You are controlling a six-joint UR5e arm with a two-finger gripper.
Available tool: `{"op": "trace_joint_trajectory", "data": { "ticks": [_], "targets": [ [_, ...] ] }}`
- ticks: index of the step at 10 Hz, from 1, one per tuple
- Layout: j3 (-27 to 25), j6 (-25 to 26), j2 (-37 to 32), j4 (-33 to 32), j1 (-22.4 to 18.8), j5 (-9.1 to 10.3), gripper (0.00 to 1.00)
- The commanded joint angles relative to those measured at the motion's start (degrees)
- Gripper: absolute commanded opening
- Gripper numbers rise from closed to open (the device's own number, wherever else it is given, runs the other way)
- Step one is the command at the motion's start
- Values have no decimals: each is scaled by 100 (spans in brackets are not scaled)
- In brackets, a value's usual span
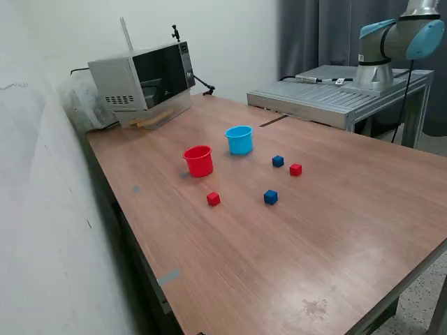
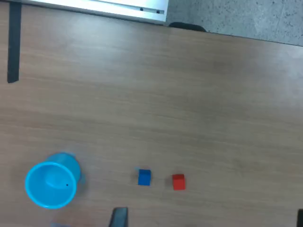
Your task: Place red objects in the red bin, and blue objects in the blue bin.
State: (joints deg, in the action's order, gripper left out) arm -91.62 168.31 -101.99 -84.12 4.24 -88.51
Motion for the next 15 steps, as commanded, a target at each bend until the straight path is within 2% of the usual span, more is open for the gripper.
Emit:
{"op": "trace_joint_trajectory", "data": {
  "ticks": [1, 12, 14, 15],
  "targets": [
    [13, 53, 4, -26, -2, 0, 100],
    [-145, -26, -49, -70, -2, 0, 100],
    [-320, -8, -111, -105, -2, 44, 100],
    [-469, -8, -111, -340, -11, 53, 100]
  ]
}}
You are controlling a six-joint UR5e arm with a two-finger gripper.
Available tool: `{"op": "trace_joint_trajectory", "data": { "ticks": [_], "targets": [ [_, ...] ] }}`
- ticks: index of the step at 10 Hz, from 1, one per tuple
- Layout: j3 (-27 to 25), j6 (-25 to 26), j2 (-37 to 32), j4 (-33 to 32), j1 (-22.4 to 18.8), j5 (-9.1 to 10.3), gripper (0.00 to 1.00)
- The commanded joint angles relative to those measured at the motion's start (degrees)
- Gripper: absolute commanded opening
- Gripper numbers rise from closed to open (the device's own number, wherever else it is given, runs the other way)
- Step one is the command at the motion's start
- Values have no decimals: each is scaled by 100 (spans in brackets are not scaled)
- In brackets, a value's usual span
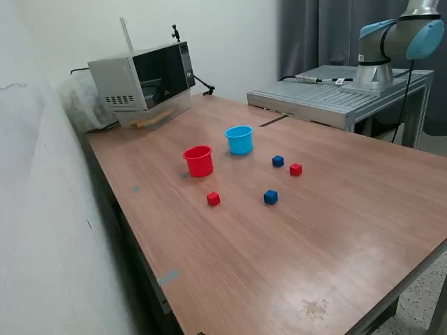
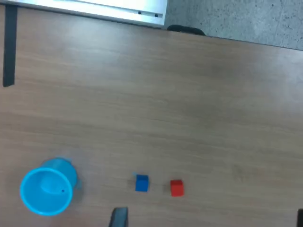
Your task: Place red objects in the red bin, and blue objects in the blue bin.
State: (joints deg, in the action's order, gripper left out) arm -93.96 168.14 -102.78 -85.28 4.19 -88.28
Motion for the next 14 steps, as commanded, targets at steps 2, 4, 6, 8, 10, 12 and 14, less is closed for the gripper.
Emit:
{"op": "trace_joint_trajectory", "data": {
  "ticks": [2, 4, 6, 8, 10, 12, 14],
  "targets": [
    [-638, 69, -41, -873, -33, 39, 100],
    [-1017, 78, 3, -1575, -33, 30, 100],
    [-1158, 78, 431, -2192, 2, 39, 100],
    [-1273, 78, 1081, -2746, -32, 39, 100],
    [-1282, 87, 1845, -3473, -242, 48, 100],
    [-1274, 227, 2295, -3968, -296, 74, 100],
    [-1265, 236, 2726, -4294, -305, 83, 100]
  ]
}}
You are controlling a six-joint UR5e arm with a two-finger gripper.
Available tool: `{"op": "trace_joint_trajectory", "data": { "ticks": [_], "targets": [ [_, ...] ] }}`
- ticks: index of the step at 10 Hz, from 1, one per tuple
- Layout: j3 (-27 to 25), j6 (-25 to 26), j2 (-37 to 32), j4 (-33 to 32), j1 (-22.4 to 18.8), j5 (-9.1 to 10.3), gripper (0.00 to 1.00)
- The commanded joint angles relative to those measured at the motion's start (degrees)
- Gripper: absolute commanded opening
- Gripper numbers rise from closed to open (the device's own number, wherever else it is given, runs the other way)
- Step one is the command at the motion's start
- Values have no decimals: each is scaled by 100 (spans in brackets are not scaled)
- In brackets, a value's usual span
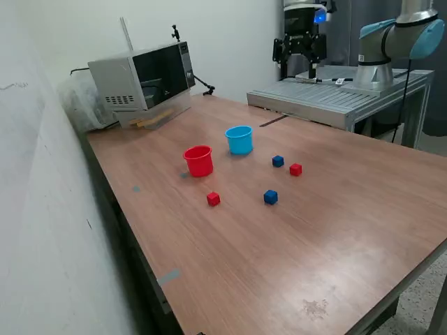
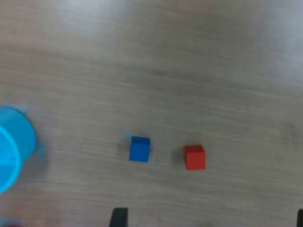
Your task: Place red objects in the red bin, and blue objects in the blue bin.
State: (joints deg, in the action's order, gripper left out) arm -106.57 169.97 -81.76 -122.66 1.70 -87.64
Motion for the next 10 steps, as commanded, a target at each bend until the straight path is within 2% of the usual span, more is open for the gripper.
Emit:
{"op": "trace_joint_trajectory", "data": {
  "ticks": [1, 6, 10],
  "targets": [
    [-4, 54, 792, -784, -65, 19, 100],
    [49, 141, 1767, -1357, 5, 10, 100],
    [49, 212, 2111, -1603, 14, 10, 100]
  ]
}}
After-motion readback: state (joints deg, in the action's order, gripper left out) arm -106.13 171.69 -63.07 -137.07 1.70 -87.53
